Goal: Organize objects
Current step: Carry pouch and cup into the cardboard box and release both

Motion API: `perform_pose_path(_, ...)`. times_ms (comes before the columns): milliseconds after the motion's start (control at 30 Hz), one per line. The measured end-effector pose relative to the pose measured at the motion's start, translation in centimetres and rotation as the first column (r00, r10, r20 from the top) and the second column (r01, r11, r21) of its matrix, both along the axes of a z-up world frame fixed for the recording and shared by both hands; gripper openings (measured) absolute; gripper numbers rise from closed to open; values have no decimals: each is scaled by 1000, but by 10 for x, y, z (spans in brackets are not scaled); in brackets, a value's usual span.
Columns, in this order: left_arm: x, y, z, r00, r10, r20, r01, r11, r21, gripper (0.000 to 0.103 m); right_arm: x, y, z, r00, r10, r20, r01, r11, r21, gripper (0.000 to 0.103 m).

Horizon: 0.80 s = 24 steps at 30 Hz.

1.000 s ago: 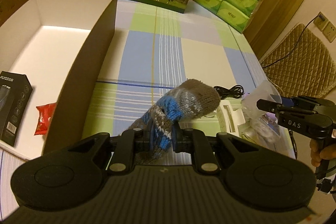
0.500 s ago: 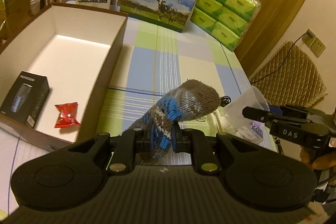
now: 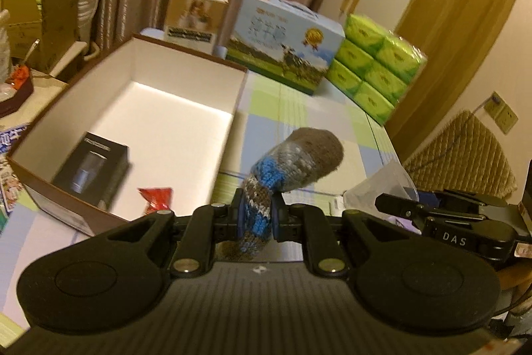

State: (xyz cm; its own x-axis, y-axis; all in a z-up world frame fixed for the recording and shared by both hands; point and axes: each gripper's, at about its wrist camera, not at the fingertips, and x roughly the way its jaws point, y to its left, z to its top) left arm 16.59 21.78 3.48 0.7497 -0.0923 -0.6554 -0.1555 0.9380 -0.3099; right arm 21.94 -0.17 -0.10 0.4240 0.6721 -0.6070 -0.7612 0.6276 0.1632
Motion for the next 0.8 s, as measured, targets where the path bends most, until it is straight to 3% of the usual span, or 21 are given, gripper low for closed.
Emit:
perform_pose_path(500,1,72,12,996,81,30,-82,995,52,11,-10,109,8,990,140,5,-140,989,53,31)
perform_pose_path(800,28,107,-5,995,102,3,-102,994,44,11,7,168,-16,989,141,-38,-142,990,-14,31)
